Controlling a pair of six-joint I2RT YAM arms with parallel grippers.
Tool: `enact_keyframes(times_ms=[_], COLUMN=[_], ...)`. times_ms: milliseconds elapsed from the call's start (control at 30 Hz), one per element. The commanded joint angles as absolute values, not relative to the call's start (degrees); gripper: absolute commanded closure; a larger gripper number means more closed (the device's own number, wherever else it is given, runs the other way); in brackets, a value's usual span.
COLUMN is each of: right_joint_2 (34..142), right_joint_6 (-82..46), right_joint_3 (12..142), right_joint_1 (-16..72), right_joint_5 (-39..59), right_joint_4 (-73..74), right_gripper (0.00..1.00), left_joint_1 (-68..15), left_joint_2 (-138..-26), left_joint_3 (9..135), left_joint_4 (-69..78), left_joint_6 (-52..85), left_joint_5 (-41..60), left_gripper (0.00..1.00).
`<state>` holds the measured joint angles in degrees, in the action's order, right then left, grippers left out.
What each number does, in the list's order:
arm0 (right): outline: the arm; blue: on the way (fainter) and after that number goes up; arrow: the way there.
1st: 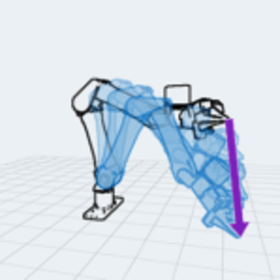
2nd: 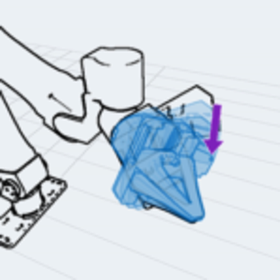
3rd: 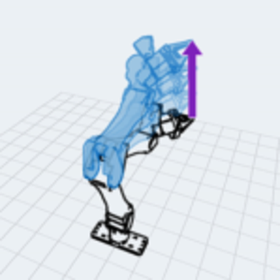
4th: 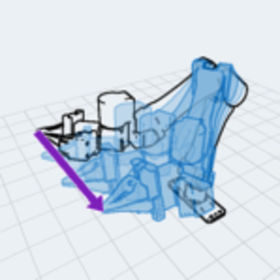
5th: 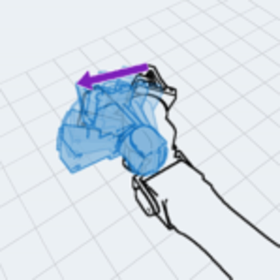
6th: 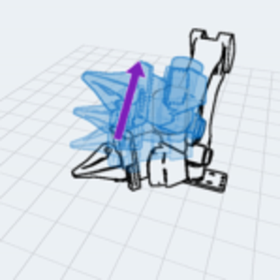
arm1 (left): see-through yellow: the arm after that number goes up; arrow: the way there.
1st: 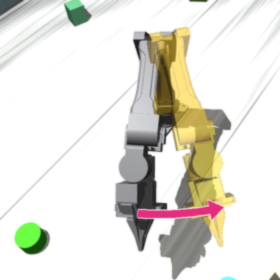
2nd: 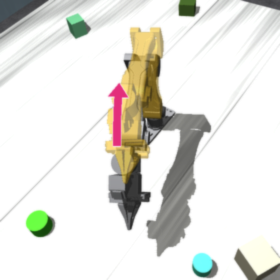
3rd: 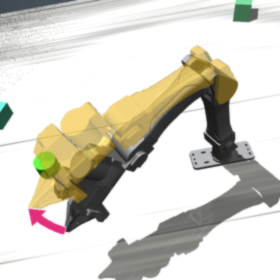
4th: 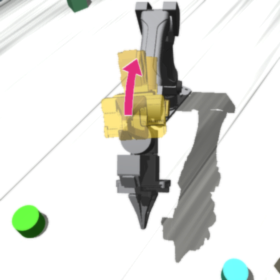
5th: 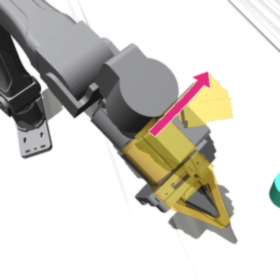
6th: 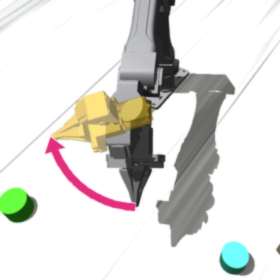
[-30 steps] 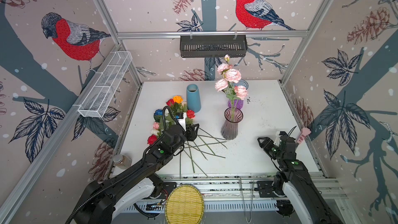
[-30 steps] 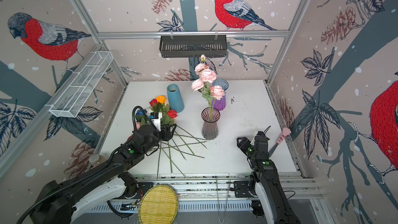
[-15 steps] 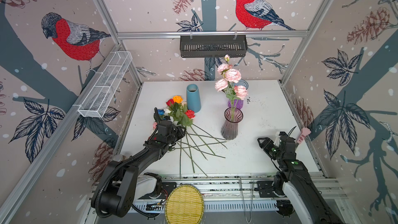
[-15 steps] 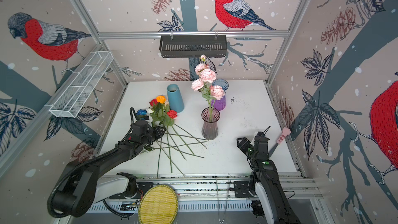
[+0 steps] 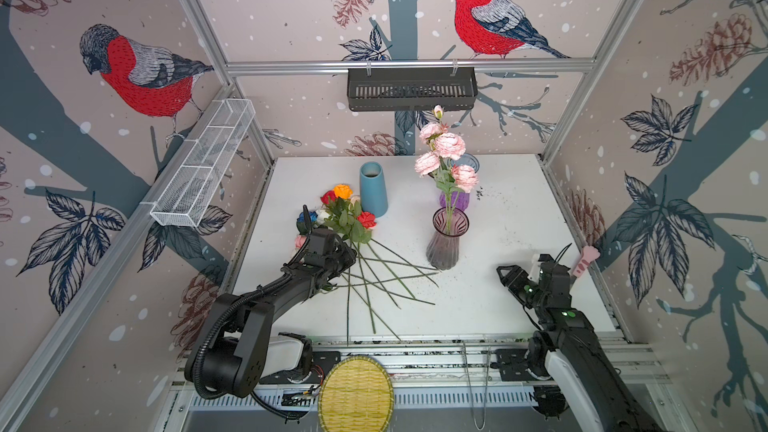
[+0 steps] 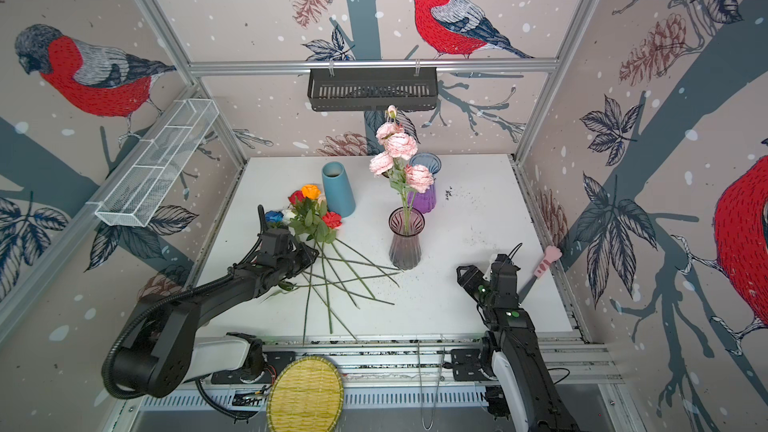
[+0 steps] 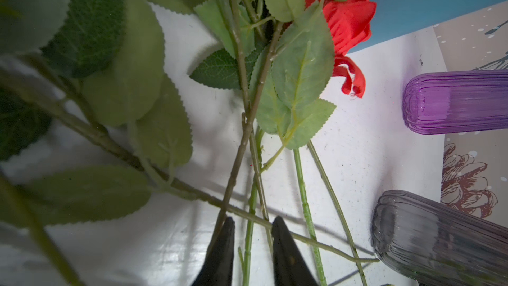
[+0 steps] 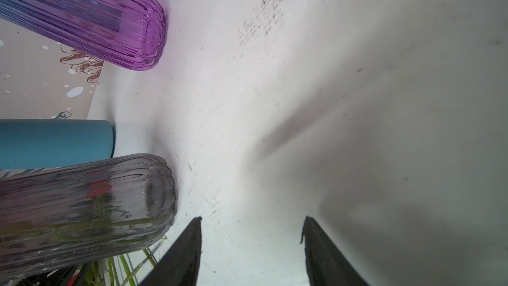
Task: Arrange the flowers into the vase
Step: 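Grasp the white rose stem in the bunch with the left gripper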
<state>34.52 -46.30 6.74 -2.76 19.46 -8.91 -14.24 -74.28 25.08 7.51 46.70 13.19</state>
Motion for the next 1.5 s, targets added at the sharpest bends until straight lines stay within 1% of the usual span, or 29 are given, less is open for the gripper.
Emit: enact_keyframes(times_ms=[0,267,400,467,633,867,1167,1333,1400,1467], right_joint_2=[34.46,34.46,34.28,34.29,34.29,34.39,34.37,34.38,34.45,34.54], right_joint_6=[-45.79,-45.79,-45.79,-45.79,-45.69,-45.62,-45.53,-45.53,-45.53,-45.48], right_joint_3=[6.63,6.66,6.58,6.51,6.36,6.29,6.23,6.18,6.14,6.10], right_joint_1=[-2.98,-3.12,-3.19,-3.25,-3.43,-3.76,-4.12,-4.20,-4.29,-4.25], right_joint_5=[19.95,20.13,20.28,20.30,20.56,20.92,21.18,21.29,21.36,21.36], right_joint_4=[-7.88,-7.91,-7.92,-7.94,-7.75,-7.58,-7.58,-7.54,-7.47,-7.43], right_gripper=[0.40,0.40,0.40,0.40,0.40,0.40,0.40,0.40,0.40,0.40], left_joint_1=[-14.15,-14.15,-14.15,-14.15,-14.15,-14.13,-14.06,-14.01,-14.06,-14.02], left_joint_2=[-74.19,-76.90,-78.22,-78.14,-77.72,-77.13,-76.65,-76.99,-77.64,-78.59], left_joint_3=[25.49,27.18,27.52,27.42,26.94,26.41,26.08,26.17,26.44,26.79], left_joint_4=[5.87,3.97,4.13,4.38,5.09,6.07,6.51,6.30,6.24,6.29], left_joint_6=[47.78,48.21,48.17,48.20,48.19,48.12,48.08,48.18,48.07,47.90], left_joint_5=[10.91,10.44,11.16,11.34,11.82,12.35,12.56,12.50,12.80,13.29], left_gripper=[0.73,0.73,0.75,0.78,0.90,1.00,1.00,0.84,0.82,0.81])
